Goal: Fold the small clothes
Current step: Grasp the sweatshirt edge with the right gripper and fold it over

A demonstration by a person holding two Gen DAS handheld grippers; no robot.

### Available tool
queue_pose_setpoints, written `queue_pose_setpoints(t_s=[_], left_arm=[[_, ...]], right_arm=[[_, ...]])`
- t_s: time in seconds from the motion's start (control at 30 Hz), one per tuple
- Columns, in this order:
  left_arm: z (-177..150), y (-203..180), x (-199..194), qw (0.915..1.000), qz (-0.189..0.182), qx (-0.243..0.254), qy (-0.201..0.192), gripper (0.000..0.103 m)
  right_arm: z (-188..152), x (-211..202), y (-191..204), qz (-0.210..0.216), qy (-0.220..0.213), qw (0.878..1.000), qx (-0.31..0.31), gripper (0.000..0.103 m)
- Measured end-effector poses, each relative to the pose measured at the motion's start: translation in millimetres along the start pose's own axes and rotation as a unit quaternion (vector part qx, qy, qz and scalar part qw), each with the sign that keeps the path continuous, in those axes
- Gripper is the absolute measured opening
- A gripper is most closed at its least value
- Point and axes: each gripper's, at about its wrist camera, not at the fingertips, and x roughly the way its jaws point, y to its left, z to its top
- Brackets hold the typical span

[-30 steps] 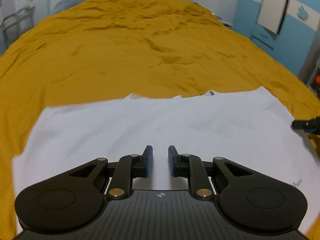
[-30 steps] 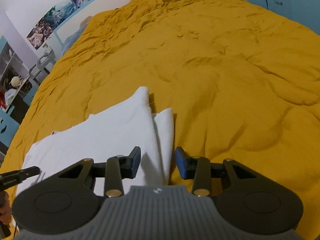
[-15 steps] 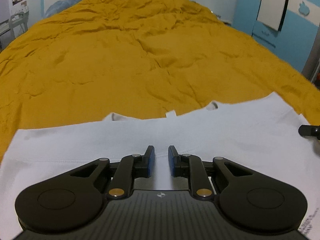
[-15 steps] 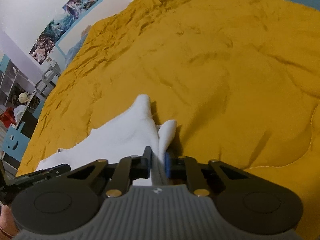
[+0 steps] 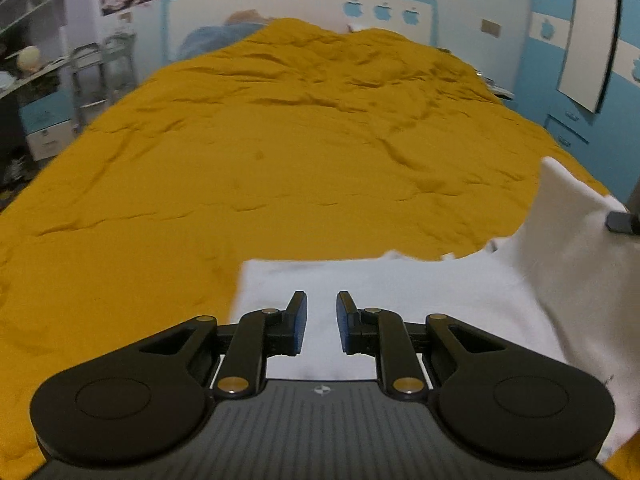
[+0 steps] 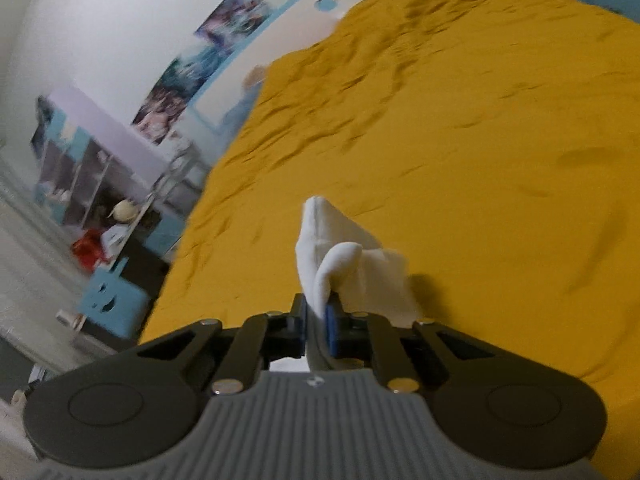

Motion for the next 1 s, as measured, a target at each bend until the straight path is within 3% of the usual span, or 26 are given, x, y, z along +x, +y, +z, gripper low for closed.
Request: queue_pose_setpoints(t_s=[0.2, 0.47, 0.67, 1.0], left_arm=[[-27.2, 51.8, -20.2, 0.9987, 0.007, -0.05, 0.012, 0.021], [-60.6, 100.9, -7.4, 0.9907, 0.006, -0.133, 0.029, 0.021], [-70.7, 116.8, 5.6, 0.9868, -0.001, -0.158, 0.035, 0.021], [-77.3, 123.1, 16.1, 0.983, -0.004, -0.178, 0.045, 0.021]], right_arm=[[-24.1, 45.7, 94.4, 0.01, 0.038, 0.999, -0.023, 0.005], [-75.7, 122.4, 190.3, -0.016, 0.066, 0.996, -0.058, 0.004], [-108.8, 182.7, 217.0, -0.047, 0.078, 0.992, -0.084, 0.004], [-148.5, 252.8, 214.1, -0.069, 0.168, 0.976, -0.119, 0.005]])
